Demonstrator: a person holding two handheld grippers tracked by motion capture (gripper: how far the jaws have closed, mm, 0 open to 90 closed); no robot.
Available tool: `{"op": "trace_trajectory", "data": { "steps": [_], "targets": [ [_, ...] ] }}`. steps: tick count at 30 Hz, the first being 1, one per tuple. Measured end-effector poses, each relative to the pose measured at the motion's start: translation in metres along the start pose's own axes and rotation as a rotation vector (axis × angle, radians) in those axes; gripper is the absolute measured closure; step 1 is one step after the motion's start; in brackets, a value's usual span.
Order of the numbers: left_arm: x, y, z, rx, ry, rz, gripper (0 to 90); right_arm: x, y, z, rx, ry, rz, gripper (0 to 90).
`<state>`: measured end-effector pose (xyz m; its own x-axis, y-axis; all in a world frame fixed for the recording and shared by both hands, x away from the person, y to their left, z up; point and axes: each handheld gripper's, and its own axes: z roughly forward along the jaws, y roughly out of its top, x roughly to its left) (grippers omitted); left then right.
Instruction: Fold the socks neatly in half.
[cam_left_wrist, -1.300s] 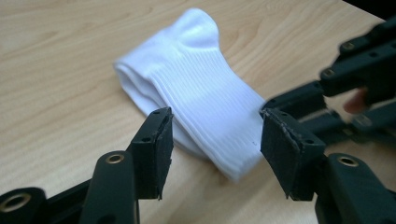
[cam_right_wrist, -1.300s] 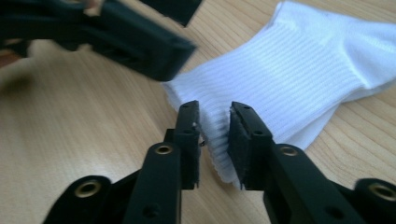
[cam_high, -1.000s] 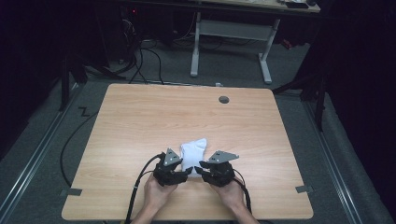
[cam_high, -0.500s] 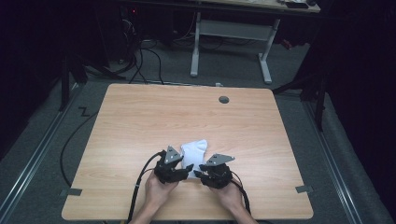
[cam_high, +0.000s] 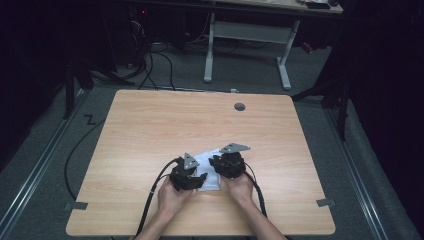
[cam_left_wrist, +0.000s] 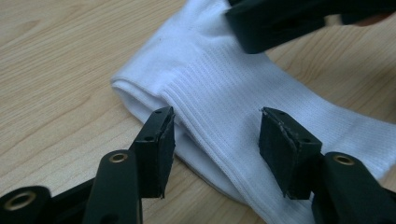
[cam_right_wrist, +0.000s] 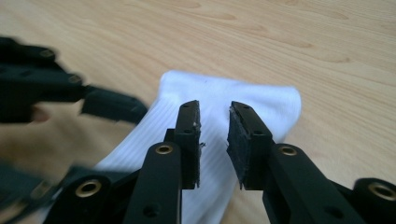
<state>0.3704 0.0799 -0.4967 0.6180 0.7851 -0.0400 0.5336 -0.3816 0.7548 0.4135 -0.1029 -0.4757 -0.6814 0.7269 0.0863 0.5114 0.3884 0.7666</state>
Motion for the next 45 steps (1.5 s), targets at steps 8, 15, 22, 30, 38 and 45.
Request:
{"op": "trace_trajectory", "data": {
  "steps": [8, 15, 22, 30, 38, 45],
  "targets": [
    [0.001, 0.0, 0.001, 0.002, -0.007, 0.0, 46.1, -0.02, -0.001, 0.024, 0.058, -0.077, 0.034, 69.0],
    [0.005, 0.003, -0.003, -0.023, -0.032, -0.044, 44.0, -0.016, -0.004, -0.008, -0.01, -0.058, 0.02, 64.4],
    [0.019, 0.014, -0.011, -0.054, -0.048, -0.102, 41.7, 0.009, -0.02, -0.029, -0.013, 0.029, -0.017, 63.0],
    [0.045, 0.029, -0.002, -0.028, -0.032, -0.163, 41.2, 0.033, -0.031, -0.024, 0.003, 0.039, -0.085, 61.4],
    [0.052, 0.043, 0.022, 0.025, -0.048, -0.203, 41.7, 0.034, -0.042, -0.023, 0.017, 0.034, -0.099, 60.9],
    [0.057, 0.037, 0.031, 0.088, -0.06, -0.213, 44.0, 0.036, -0.044, -0.021, 0.023, 0.028, -0.116, 60.9]
  ]
}}
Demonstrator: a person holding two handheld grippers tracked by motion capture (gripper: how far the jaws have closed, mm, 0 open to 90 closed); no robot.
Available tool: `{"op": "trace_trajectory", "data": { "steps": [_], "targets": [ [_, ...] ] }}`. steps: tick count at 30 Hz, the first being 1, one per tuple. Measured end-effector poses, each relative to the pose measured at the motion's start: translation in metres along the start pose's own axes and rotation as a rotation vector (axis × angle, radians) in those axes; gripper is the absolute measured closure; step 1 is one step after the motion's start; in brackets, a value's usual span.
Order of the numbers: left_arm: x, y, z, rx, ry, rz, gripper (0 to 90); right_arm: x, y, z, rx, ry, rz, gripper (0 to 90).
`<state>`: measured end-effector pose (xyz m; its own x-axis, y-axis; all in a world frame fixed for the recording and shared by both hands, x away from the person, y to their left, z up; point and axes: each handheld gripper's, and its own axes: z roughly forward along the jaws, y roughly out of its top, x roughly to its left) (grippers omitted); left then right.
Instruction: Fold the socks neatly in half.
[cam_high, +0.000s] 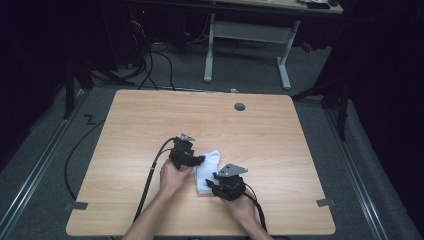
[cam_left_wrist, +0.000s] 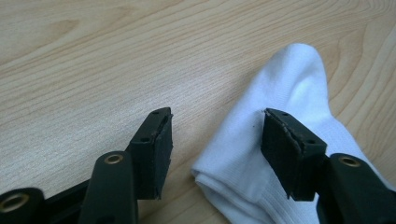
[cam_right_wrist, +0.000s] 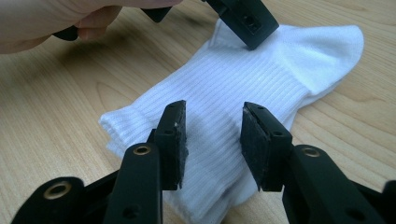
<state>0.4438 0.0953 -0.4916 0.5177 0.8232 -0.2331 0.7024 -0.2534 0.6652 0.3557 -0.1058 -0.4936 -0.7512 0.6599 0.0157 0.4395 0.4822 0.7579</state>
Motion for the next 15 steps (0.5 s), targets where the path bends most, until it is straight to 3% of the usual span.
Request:
{"op": "trace_trajectory", "data": {
  "steps": [9, 15],
  "targets": [
    [-0.0018, -0.0012, -0.0001, 0.009, 0.004, 0.069, 57.8, 0.0014, 0.002, -0.0005, 0.0, -0.001, -0.014, 61.1],
    [0.0027, -0.0014, -0.0006, 0.011, -0.033, 0.064, 67.3, 0.0041, 0.0089, -0.0048, -0.032, 0.023, 0.008, 62.1]
  ]
}}
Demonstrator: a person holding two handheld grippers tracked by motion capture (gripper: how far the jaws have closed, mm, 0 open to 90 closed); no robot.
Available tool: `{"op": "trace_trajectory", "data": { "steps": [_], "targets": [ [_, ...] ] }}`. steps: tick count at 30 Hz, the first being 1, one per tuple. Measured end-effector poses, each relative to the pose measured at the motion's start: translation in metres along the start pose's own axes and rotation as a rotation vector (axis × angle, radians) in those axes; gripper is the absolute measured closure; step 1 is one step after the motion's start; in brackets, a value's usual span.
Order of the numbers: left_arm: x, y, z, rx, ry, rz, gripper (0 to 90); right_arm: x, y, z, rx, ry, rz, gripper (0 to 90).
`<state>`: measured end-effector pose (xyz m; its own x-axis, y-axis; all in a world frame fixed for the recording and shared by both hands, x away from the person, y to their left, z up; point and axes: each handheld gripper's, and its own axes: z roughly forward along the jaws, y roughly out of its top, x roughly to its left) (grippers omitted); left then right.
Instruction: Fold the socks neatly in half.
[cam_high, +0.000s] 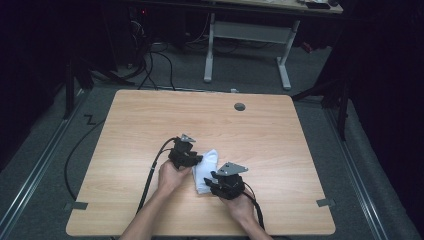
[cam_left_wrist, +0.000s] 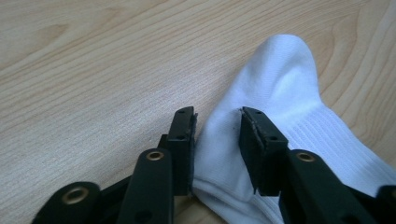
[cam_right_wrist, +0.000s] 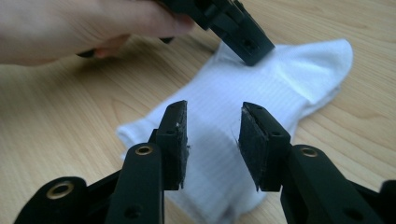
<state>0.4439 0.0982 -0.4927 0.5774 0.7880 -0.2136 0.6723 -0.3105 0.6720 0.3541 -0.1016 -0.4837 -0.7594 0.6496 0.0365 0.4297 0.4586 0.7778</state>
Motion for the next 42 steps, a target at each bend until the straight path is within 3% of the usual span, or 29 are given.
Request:
{"op": "trace_trajectory", "data": {
  "steps": [5, 7, 10, 16, 24, 31, 37, 42],
  "targets": [
    [0.004, -0.001, 0.0, 0.002, -0.035, -0.019, 74.1, 0.006, 0.005, 0.008, 0.02, 0.021, -0.01, 62.3],
    [0.006, -0.001, -0.001, -0.002, -0.043, -0.024, 77.9, 0.005, 0.003, 0.014, 0.049, 0.026, -0.003, 62.1],
    [0.005, -0.001, -0.003, -0.008, -0.047, -0.016, 81.6, 0.004, 0.0, 0.017, 0.047, 0.03, 0.011, 61.9],
    [0.004, 0.003, -0.018, -0.069, -0.084, -0.01, 83.6, 0.006, -0.001, 0.018, 0.056, 0.014, 0.006, 61.9],
    [-0.006, 0.006, -0.04, -0.138, -0.14, 0.046, 84.2, 0.007, -0.002, 0.02, 0.051, 0.001, -0.002, 62.0],
    [-0.024, 0.006, -0.055, -0.178, -0.189, 0.112, 84.5, 0.006, 0.0, 0.023, 0.05, -0.027, -0.001, 62.4],
    [-0.036, -0.001, -0.062, -0.179, -0.172, 0.176, 84.8, 0.001, 0.003, 0.027, 0.042, -0.052, 0.013, 62.8],
    [-0.031, -0.01, -0.062, -0.187, -0.161, 0.158, 84.8, -0.003, 0.005, 0.029, 0.039, -0.068, 0.024, 63.0]
  ]
}}
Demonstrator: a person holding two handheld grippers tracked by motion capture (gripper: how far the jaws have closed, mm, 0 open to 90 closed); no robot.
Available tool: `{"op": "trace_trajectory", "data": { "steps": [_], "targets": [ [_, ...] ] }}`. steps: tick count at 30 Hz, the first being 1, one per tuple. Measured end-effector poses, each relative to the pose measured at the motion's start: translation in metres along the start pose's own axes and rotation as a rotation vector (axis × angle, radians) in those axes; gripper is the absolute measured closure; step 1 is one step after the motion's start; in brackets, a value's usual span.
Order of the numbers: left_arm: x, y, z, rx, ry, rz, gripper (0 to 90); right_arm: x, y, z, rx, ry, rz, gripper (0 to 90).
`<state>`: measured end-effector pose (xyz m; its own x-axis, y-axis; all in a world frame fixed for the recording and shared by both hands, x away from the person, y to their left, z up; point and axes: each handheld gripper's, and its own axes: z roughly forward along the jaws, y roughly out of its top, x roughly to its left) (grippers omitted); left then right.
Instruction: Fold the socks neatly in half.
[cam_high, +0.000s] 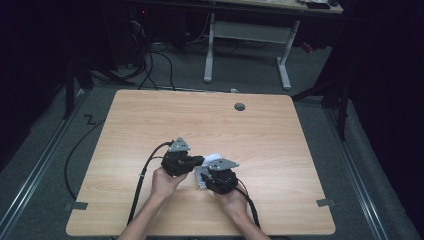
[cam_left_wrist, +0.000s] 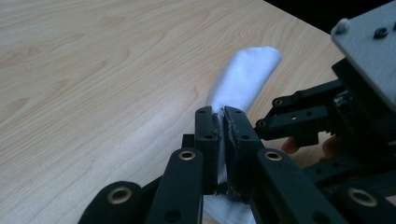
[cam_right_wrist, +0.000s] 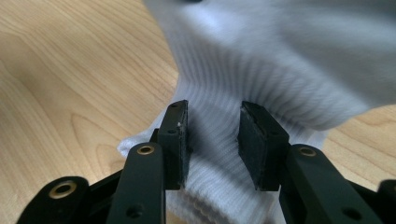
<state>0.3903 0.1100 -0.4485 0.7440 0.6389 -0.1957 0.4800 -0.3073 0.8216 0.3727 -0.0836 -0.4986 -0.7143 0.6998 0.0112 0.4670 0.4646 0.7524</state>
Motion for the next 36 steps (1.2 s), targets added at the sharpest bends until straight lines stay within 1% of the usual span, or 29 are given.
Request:
{"op": "trace_trajectory", "data": {
  "steps": [2, 5, 8, 9, 12, 15, 18, 21, 24, 28, 33, 36],
  "targets": [
    [0.0, -0.001, 0.001, 0.003, 0.015, 0.008, 84.8, 0.0, 0.001, 0.0, 0.004, -0.006, 0.001, 62.8],
    [0.001, -0.001, 0.003, -0.009, 0.034, 0.006, 84.7, 0.001, 0.002, -0.004, -0.01, -0.01, 0.006, 60.9],
    [0.002, -0.002, 0.004, -0.005, 0.041, 0.004, 84.7, 0.003, 0.001, -0.017, -0.052, 0.005, 0.011, 60.4],
    [0.002, -0.002, 0.005, -0.004, 0.042, 0.004, 84.7, 0.004, 0.0, -0.022, -0.061, 0.009, 0.006, 60.1],
    [0.002, -0.002, 0.005, -0.008, 0.043, 0.005, 84.7, 0.006, -0.003, -0.035, -0.067, 0.033, 0.008, 59.4],
    [-0.001, -0.002, 0.007, -0.009, 0.04, 0.012, 84.7, 0.008, -0.008, -0.039, -0.065, 0.063, 0.02, 58.3],
    [-0.004, -0.002, 0.008, -0.011, 0.035, 0.021, 84.7, 0.011, -0.011, -0.035, -0.045, 0.065, 0.013, 56.6],
    [-0.006, -0.002, 0.007, -0.012, 0.032, 0.031, 84.7, 0.011, -0.014, -0.025, -0.004, 0.059, 0.006, 54.8],
    [-0.008, -0.001, 0.005, -0.015, 0.031, 0.04, 84.7, 0.012, -0.016, -0.021, -0.011, 0.041, -0.006, 55.0],
    [-0.013, -0.001, 0.003, -0.019, 0.031, 0.065, 84.7, 0.011, -0.015, -0.016, -0.01, 0.02, -0.024, 55.7],
    [-0.02, -0.002, 0.0, -0.017, 0.042, 0.098, 84.7, 0.01, -0.012, -0.012, -0.009, 0.005, -0.021, 56.0],
    [-0.02, -0.006, -0.001, -0.011, 0.049, 0.101, 84.7, 0.008, -0.012, -0.011, -0.013, 0.007, -0.016, 56.1]
  ]
}}
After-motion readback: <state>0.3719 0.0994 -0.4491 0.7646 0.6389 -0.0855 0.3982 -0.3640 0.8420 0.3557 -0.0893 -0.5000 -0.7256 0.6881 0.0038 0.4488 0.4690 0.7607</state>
